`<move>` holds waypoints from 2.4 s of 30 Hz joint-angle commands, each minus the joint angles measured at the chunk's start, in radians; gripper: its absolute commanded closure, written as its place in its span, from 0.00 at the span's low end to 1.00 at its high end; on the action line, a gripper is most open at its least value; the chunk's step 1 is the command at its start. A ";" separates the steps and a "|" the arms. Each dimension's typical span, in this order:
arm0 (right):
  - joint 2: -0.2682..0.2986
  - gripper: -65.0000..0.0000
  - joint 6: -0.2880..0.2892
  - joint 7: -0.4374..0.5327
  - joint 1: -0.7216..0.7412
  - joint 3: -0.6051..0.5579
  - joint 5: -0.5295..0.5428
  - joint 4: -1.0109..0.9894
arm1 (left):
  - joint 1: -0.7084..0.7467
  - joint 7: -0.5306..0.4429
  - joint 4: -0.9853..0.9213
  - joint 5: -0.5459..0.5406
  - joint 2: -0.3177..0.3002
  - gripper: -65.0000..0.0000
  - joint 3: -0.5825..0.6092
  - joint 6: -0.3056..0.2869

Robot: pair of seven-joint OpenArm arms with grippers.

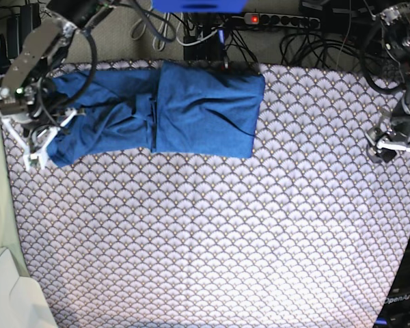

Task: Fold the T-shirt properly
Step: 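Move the right gripper to the strip's other end and grasp it, then drag the held strip end with the right gripper away from the folded stack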

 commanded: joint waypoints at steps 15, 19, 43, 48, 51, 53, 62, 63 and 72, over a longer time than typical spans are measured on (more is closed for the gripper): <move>0.117 0.81 0.006 0.012 0.046 0.047 -0.001 -0.251 | -0.008 -0.012 0.015 -0.004 -0.015 0.30 -0.006 0.001; 0.118 0.57 0.006 0.012 0.050 0.079 -0.001 -0.243 | -0.010 -0.012 0.015 -0.004 -0.015 0.30 -0.004 0.001; 0.039 0.41 0.006 0.014 0.202 -0.146 0.002 -0.229 | -0.014 -0.012 0.015 -0.004 -0.017 0.30 -0.004 0.001; 0.029 0.41 0.006 0.075 0.208 -0.166 0.001 -0.271 | -0.011 -0.015 0.015 -0.004 -0.017 0.30 -0.004 0.001; 0.031 0.41 0.006 0.107 0.207 -0.166 0.001 -0.304 | -0.011 -0.016 0.015 -0.004 -0.017 0.30 -0.006 0.001; 0.031 0.41 0.006 0.114 0.207 -0.165 -0.001 -0.323 | -0.011 -0.016 0.015 -0.004 -0.015 0.30 -0.006 0.001; 0.054 0.41 0.006 0.115 0.207 -0.163 -0.001 -0.334 | -0.016 -0.018 0.015 -0.004 -0.012 0.30 -0.006 0.001; 0.063 0.41 0.006 0.115 0.205 -0.163 -0.001 -0.332 | -0.016 -0.018 0.015 -0.004 -0.011 0.30 -0.006 0.001; 0.082 0.41 0.006 0.118 0.193 -0.137 0.001 -0.334 | -0.031 -0.019 0.015 -0.004 -0.006 0.30 0.002 0.001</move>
